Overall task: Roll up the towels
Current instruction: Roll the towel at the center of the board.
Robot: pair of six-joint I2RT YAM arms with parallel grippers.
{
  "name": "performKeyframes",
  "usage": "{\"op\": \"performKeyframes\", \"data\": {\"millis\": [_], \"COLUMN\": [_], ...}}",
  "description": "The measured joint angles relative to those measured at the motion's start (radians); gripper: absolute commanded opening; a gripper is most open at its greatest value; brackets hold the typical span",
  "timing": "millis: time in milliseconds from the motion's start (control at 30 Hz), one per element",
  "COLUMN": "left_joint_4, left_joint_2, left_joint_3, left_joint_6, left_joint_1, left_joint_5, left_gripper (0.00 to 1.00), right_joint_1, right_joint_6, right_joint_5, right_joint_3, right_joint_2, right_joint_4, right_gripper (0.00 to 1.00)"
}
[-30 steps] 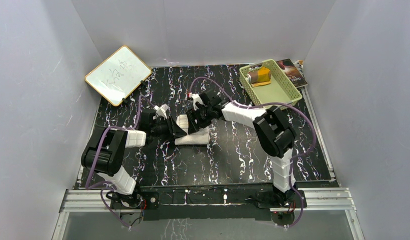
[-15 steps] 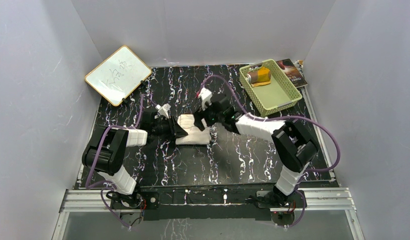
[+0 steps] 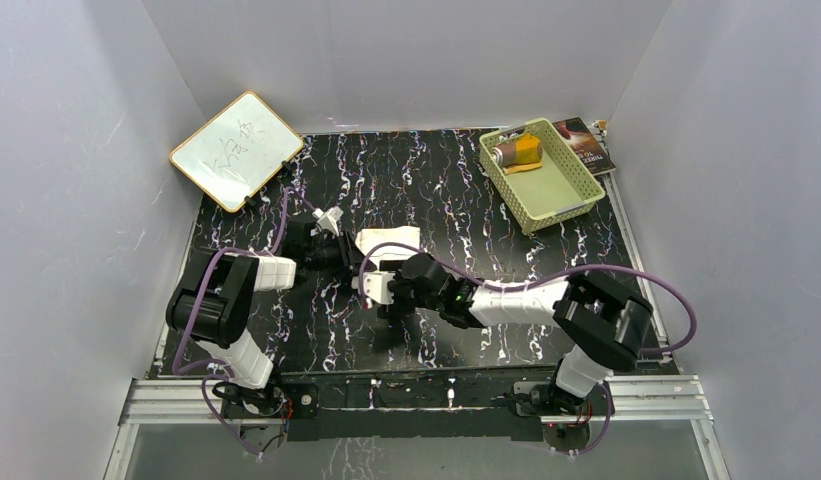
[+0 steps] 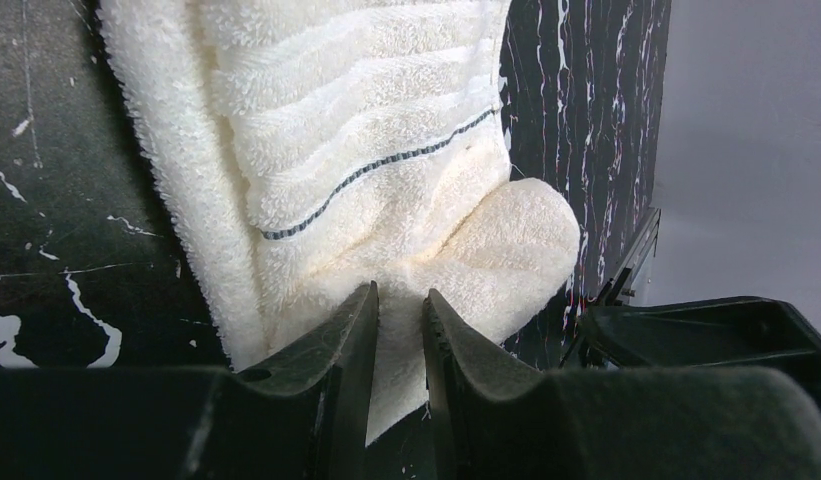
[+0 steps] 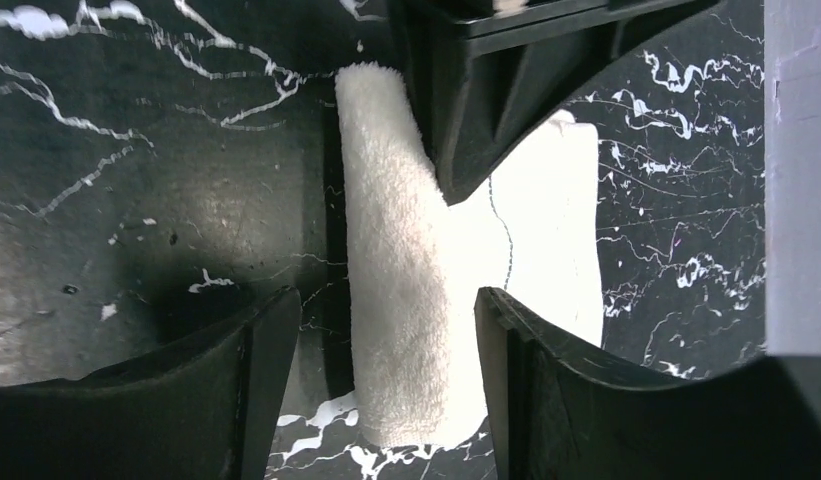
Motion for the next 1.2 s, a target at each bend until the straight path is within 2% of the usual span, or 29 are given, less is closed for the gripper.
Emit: {"op": "performKeyframes", "data": {"millis": [300,467,600,833,900,1000,1033,1133,1200], "left_joint_4": [-0.012,-0.018,-0.023,-0.029,-0.034,-0.06,-0.078,-0.159,-0.238], "left_joint_2": [0.009,0.014,0.014,0.014,0.013,-0.003,-0.016,-0.085,-0.161], "left_joint_3": [0.012,0.018,0.021,0.026,0.032,0.037,0.038,0.043,0.056], "left_joint_6": [0.008,0.015,0.019,0.023,0.023,0.022,0.022,0.027,0.036], "left_joint_1": [0.0,0.0,0.0,0.0,0.0,0.0,0.0,0.003,0.008], "left_joint_5": [0.01,0.015,0.016,0.01,-0.001,-0.021,-0.031,-0.07,-0.103], "left_gripper": [0.24,0.24,0.24,0.24,0.24,0.31,0.34,0.55,0.59], "right_joint_1": [0.033,0.038,0.038,0.04,0.044,0.043,0.043,0.031,0.016], "right_joint_6": [-0.177,-0.228,-0.259,-0.285,-0.282,-0.246,-0.23,-0.149,-0.074], "right_joint_5": [0.087,0.122,0.154,0.243,0.268,0.272,0.266,0.194,0.103], "right_joint_3": [0.019,0.02,0.031,0.09,0.108,0.127,0.132,0.17,0.21], "right_joint_2": [0.115,0.137,0.181,0.262,0.276,0.278,0.278,0.267,0.256], "right_joint_4": [-0.005,0.025,0.059,0.074,0.069,0.043,0.036,-0.031,-0.106], "right_gripper": [0.59,0.54,0.43,0.15,0.12,0.08,0.03,0.0,0.0]}}
